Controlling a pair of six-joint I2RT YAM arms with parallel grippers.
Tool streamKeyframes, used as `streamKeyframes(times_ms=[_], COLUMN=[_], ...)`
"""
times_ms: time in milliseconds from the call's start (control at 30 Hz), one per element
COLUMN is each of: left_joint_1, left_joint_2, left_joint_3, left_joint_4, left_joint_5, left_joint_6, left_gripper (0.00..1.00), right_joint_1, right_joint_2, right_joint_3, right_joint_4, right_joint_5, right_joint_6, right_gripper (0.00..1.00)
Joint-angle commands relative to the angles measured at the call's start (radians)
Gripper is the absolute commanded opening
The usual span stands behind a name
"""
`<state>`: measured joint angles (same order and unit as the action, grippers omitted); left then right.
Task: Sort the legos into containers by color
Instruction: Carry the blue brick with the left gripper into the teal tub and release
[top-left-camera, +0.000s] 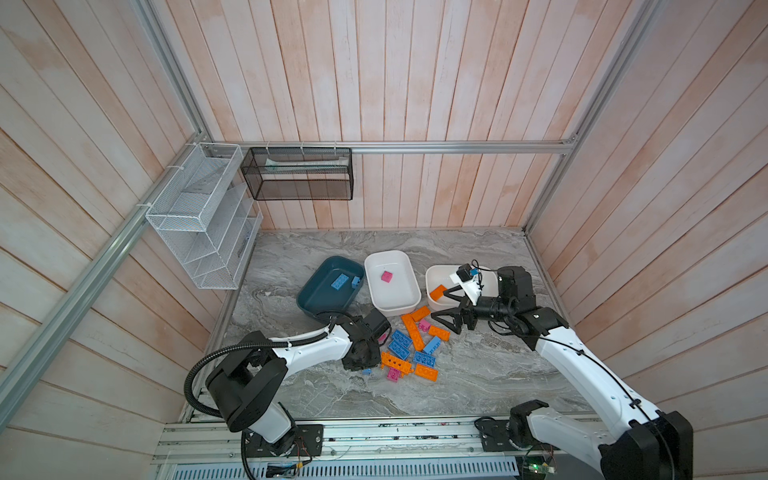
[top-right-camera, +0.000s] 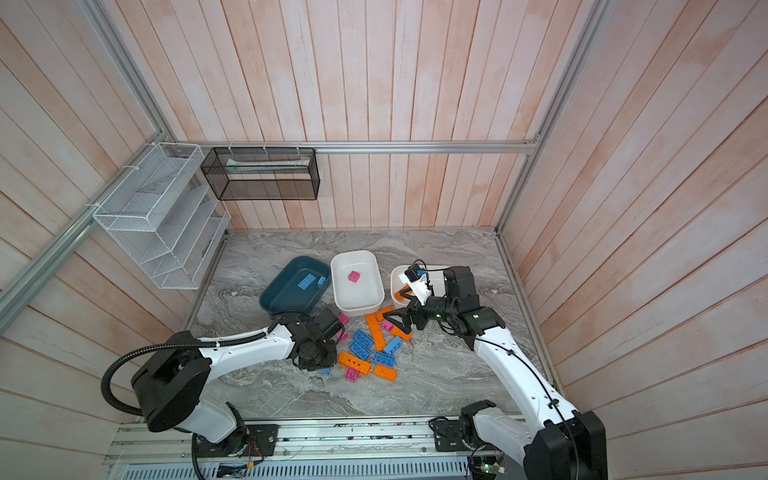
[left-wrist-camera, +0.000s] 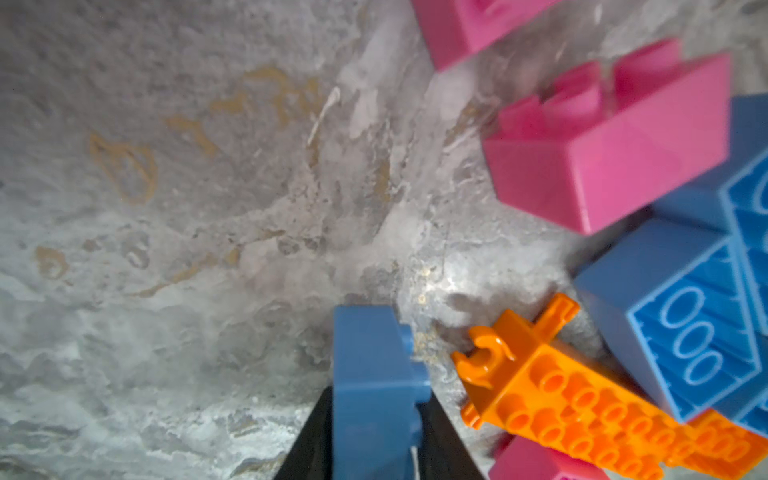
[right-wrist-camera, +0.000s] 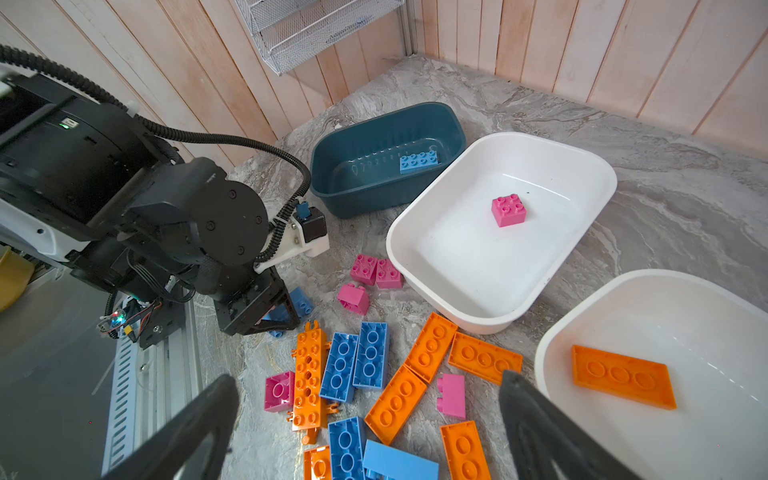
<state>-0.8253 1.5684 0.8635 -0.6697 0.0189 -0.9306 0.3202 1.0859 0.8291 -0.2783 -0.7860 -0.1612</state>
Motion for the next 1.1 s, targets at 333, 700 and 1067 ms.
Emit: streamKeyframes(times_ms=[333,700,1067], left_joint_1=[0.182,0.617,0.683], left_joint_2=[-0.138,0.041,0.359], left_joint_3=[0.228,0.476,0.665], left_joint_4=[-0.206,-0.128,-0.076], left_joint_5=[0.0,0.235,0.073], left_joint_6=[0.273,0.793,0.962], left_gripper=[0.17,0.19,0.2], right_joint_1=[-0.003,-0.003,-0.003], right_joint_2=[0.002,0.016,0.019], right_joint_3=[0.016,0.022,0.021], right_joint_4=[0.0,0.044,0.053], right_joint_5=[-0.007,-0.015,-0.002], right_joint_6=[-0.004,0.017,0.021], right_gripper=[0.98,0.98,0.98])
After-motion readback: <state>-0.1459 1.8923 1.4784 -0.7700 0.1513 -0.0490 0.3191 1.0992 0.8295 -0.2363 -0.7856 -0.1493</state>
